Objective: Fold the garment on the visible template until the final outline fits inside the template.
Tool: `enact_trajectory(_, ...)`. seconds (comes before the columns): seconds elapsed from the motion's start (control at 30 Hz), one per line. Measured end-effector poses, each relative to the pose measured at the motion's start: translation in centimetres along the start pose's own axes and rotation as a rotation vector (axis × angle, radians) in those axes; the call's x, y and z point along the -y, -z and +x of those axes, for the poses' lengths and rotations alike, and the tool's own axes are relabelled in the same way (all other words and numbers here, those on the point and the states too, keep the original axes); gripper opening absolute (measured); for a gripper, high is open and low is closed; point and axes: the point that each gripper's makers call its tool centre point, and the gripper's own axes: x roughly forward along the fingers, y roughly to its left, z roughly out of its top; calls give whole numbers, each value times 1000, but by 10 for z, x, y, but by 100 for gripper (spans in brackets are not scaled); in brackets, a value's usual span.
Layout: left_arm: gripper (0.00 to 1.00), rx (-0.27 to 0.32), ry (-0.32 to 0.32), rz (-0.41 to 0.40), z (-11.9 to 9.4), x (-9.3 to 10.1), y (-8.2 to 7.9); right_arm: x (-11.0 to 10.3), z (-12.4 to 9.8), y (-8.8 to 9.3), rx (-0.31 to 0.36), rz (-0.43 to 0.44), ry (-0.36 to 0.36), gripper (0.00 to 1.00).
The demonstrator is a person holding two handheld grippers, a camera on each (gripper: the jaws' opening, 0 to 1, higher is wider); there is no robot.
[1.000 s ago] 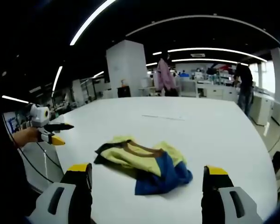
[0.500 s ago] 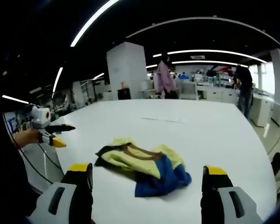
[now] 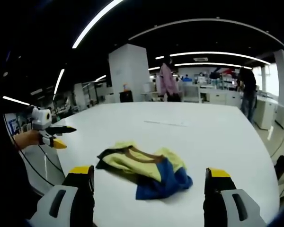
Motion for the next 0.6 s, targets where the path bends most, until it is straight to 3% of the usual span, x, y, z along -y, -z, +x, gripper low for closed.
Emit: enact_trajectory(0.6,91,19,14,-6,8,1,-10,0,16,4,-24,-35,-22,83)
